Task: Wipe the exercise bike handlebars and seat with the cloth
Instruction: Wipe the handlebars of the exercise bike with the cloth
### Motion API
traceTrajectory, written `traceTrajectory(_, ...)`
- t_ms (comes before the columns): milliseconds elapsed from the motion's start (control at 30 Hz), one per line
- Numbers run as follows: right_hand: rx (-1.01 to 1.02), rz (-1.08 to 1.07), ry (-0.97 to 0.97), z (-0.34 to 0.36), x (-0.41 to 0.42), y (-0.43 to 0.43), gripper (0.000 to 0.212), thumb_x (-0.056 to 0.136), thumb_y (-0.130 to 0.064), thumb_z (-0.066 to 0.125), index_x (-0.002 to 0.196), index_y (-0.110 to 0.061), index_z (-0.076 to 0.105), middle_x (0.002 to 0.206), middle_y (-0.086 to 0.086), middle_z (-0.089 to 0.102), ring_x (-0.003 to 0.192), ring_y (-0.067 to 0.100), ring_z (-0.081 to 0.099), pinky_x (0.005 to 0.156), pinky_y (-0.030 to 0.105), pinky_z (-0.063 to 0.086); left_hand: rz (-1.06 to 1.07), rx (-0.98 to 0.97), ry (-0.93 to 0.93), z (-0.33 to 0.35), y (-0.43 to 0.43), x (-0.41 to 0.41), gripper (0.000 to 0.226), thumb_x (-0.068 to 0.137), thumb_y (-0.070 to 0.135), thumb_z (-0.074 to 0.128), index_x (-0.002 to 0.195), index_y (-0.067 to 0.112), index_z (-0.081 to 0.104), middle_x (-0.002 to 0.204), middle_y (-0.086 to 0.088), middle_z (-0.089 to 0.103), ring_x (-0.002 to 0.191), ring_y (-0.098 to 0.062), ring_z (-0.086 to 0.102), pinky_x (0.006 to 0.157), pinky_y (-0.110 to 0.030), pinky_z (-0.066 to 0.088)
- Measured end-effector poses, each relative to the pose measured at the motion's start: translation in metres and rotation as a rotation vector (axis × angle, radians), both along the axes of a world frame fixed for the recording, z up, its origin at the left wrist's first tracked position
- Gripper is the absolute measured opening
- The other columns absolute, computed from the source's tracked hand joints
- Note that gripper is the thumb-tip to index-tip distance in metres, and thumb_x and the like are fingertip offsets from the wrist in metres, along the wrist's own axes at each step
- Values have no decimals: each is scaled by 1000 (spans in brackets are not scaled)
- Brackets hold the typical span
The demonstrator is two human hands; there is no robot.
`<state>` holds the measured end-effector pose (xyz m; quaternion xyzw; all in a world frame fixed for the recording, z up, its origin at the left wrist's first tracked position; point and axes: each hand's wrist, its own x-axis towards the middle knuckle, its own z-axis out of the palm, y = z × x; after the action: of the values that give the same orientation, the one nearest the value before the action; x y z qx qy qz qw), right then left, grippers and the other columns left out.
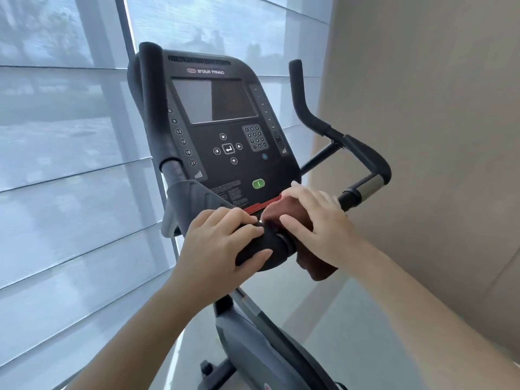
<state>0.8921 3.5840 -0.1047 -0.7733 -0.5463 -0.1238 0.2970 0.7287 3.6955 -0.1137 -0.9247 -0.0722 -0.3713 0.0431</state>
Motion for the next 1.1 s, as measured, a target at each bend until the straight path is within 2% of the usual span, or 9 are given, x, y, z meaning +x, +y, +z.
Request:
traceTrajectory(133, 72, 27, -130, -5, 3, 0, 27, 86, -32, 54, 101, -15, 68, 125, 6, 55, 121, 29, 44, 101, 57, 31, -10, 5, -28, -1, 0, 2, 29, 78, 39, 56, 84, 15, 70, 86, 0, 68, 77, -22, 62, 69, -34, 48)
traceTrajectory(200, 210, -5, -107, -10, -5, 7, 24, 85, -30, 56, 97, -15, 71, 115, 5, 63, 107, 25, 53, 96, 45, 41, -29, 13, -44, -2, 1, 1, 29, 79, 39, 55, 84, 15, 70, 86, 0, 68, 77, -22, 63, 70, -34, 47)
traceTrajectory(333, 283, 80, -164, -20, -15, 12, 24, 86, -31, 52, 96, -19, 70, 105, -2, 67, 94, 17, 58, 89, 25, 41, -55, 44, -83, -5, 5, 3, 29, 81, 39, 55, 84, 15, 70, 86, 1, 68, 77, -21, 63, 70, -33, 45)
traceTrajectory(500, 136, -151, -33, 1, 29, 6, 16, 86, -22, 60, 95, -13, 70, 105, 2, 66, 97, 22, 55, 87, 43, 47, -86, 81, -113, -7, 9, 4, 27, 81, 38, 56, 82, 14, 69, 85, 0, 68, 74, -21, 63, 64, -33, 47)
traceTrajectory(567, 212, -184, -46, -8, 20, 8, 17, 86, -23, 58, 93, -14, 70, 103, 1, 67, 96, 22, 55, 88, 40, 47, -101, 92, -139, -8, 11, 5, 26, 80, 37, 57, 80, 15, 69, 83, 0, 68, 72, -21, 63, 61, -34, 47)
traceTrajectory(700, 323, 2, -105, -26, -17, 15, 22, 88, -28, 52, 92, -17, 72, 100, -2, 68, 93, 14, 57, 92, 25, 42, -94, 102, -175, -8, 11, 8, 26, 80, 37, 57, 75, 13, 69, 77, 0, 67, 67, -22, 61, 55, -35, 44)
traceTrajectory(933, 256, -191, -31, -8, 22, 10, 15, 86, -16, 58, 90, -9, 71, 99, 5, 68, 92, 24, 57, 85, 43, 48, -59, 95, -156, -7, 7, 7, 24, 78, 34, 58, 75, 13, 69, 80, -1, 69, 68, -23, 63, 56, -35, 45)
traceTrajectory(1033, 277, -26, -119, -16, -6, 14, 23, 85, -29, 50, 86, -16, 70, 93, -1, 68, 85, 20, 57, 80, 34, 48, -37, 103, -133, -6, 4, 6, 24, 79, 33, 58, 76, 12, 69, 81, -2, 69, 71, -25, 64, 57, -37, 46)
traceTrajectory(1100, 151, 124, -138, -9, -6, 18, 29, 85, -37, 45, 86, -21, 69, 89, -3, 67, 82, 20, 58, 77, 33, 48, -8, 104, -104, -7, -1, 4, 24, 79, 31, 57, 81, 10, 69, 87, -4, 69, 77, -26, 65, 64, -39, 48)
